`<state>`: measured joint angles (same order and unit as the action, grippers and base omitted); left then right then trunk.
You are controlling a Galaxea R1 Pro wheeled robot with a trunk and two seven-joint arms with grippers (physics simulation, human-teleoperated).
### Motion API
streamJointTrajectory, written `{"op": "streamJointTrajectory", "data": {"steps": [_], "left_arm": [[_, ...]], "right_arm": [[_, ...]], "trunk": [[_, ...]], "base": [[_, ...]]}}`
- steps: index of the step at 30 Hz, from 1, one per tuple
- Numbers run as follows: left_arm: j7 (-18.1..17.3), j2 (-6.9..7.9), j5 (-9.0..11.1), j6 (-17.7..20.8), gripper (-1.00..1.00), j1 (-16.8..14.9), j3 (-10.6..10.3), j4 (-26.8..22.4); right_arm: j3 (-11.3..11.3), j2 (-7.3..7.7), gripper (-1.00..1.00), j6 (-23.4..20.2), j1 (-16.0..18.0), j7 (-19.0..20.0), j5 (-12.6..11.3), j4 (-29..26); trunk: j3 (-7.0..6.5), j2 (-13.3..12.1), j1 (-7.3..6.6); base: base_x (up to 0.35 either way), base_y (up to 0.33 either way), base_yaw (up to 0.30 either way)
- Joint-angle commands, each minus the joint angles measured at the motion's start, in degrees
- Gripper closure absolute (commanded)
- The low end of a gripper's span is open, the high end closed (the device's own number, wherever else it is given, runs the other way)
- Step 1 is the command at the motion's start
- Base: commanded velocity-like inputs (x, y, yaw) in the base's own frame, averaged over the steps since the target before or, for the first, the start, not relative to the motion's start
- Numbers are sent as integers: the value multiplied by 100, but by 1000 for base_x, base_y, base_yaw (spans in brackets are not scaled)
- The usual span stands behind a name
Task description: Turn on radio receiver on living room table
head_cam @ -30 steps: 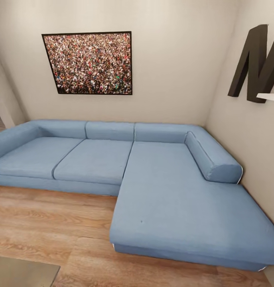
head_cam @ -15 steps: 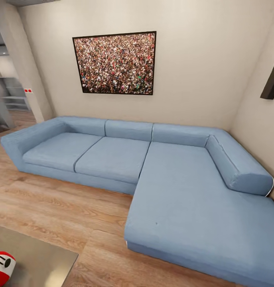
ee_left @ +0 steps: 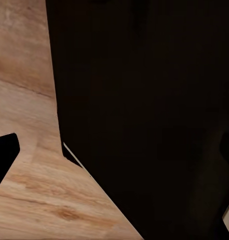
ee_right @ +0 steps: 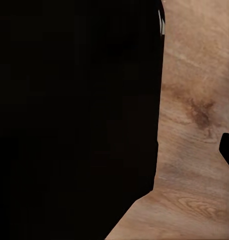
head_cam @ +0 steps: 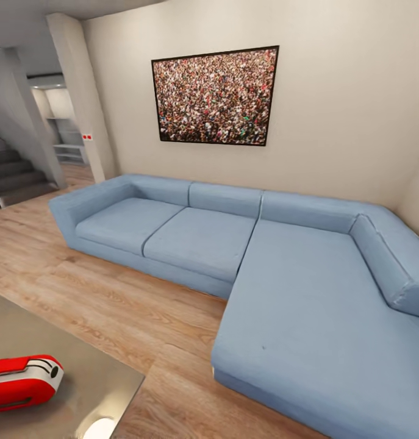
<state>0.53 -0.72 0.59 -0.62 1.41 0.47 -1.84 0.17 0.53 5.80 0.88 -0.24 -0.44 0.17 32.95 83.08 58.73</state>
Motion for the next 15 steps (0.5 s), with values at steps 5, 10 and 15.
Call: {"op": "streamJointTrajectory", "data": {"steps": [5, 10, 15], "left_arm": [[0, -1, 1, 0, -100, 0, 0, -1], [0, 16, 3, 0, -100, 0, -2, -1], [0, 19, 3, 0, -100, 0, -3, -1]], "right_arm": [[0, 2, -100, -5, 0, 10, 0, 0], [0, 8, -100, -8, 0, 34, 0, 0], [0, 9, -100, -16, 0, 33, 0, -1]], "trunk": [[0, 0, 0], [0, 0, 0], [0, 0, 0]], "base": [[12, 0, 263], [230, 0, 47], [314, 0, 4]]}}
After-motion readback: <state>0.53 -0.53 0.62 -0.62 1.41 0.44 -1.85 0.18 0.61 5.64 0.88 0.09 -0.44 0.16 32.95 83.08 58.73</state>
